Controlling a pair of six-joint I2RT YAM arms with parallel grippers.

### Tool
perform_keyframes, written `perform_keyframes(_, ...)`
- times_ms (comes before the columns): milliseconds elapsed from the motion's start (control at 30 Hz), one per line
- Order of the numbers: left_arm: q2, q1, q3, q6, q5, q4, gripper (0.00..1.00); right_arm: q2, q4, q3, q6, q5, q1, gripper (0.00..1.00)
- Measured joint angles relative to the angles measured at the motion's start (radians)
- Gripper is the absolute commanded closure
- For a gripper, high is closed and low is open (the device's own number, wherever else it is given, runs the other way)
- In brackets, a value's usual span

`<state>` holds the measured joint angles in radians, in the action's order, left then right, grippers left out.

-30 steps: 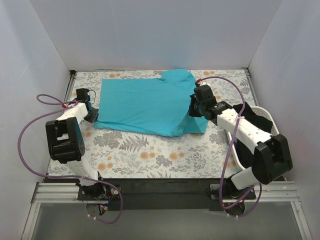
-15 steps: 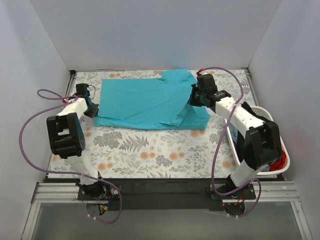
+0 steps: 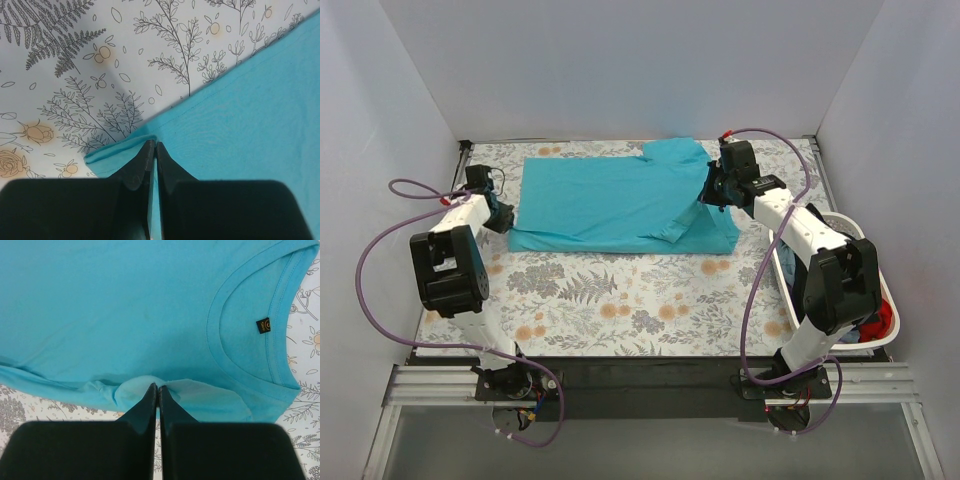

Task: Fold and stack the t-shirts
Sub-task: Fold the tshirt

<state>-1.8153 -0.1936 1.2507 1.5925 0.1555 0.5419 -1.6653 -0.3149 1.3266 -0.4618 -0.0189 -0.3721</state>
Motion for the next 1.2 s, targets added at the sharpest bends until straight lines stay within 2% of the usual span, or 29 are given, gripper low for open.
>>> perform_keyframes(400, 0.013, -0.027, 0.0, -0.008, -0.048, -0.006, 1.0, 0.003, 0.001, -0.004, 0.002, 0.004, 0.033, 0.99)
perform_keyframes(767, 0.013, -0.035, 0.0, -0.015, -0.071, -0.019, 1.0, 0.069, 0.021, -0.08, -0.002, 0.004, 0.07, 0.99)
perform_keyframes(1200, 0.012, -0.041, 0.019, -0.015, -0.102, -0.03, 1.0, 0.076, 0.037, -0.121, -0.005, 0.026, 0.105, 0.99)
